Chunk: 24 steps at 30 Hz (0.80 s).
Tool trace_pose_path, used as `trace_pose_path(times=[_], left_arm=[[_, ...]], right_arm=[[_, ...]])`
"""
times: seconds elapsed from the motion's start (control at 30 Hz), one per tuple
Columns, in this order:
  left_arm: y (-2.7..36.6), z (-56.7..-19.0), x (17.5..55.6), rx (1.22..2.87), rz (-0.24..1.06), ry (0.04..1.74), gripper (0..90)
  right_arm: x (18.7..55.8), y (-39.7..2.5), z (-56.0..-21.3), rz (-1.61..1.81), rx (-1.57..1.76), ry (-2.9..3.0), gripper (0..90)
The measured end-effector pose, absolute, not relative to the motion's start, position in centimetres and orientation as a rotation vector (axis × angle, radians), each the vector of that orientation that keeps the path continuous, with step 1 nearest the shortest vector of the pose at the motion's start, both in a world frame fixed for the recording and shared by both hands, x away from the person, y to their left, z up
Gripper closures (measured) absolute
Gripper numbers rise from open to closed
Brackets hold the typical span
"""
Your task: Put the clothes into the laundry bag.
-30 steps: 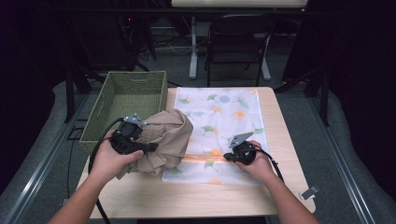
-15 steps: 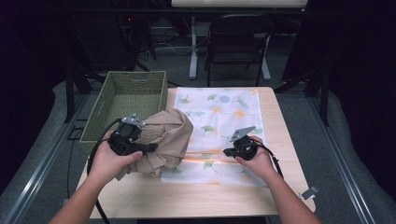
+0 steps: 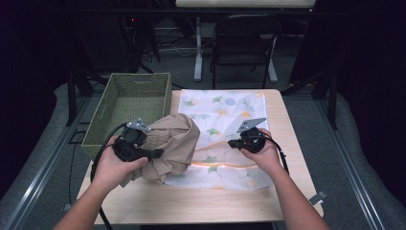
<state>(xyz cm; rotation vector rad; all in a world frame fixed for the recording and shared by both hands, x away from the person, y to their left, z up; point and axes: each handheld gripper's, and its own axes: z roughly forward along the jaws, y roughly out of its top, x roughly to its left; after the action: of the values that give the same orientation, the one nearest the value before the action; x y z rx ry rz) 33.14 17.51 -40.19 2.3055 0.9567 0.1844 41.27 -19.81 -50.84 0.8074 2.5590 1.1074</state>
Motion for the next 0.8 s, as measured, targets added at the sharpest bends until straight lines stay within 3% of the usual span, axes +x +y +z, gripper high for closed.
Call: trace_pose_path(times=[0.8], left_arm=[[11.9,-41.1,31.3,2.294,0.127,0.823,66.9]], right_arm=[[41.3,-20.7,-49.0,1.240,0.826,2.458,89.7]])
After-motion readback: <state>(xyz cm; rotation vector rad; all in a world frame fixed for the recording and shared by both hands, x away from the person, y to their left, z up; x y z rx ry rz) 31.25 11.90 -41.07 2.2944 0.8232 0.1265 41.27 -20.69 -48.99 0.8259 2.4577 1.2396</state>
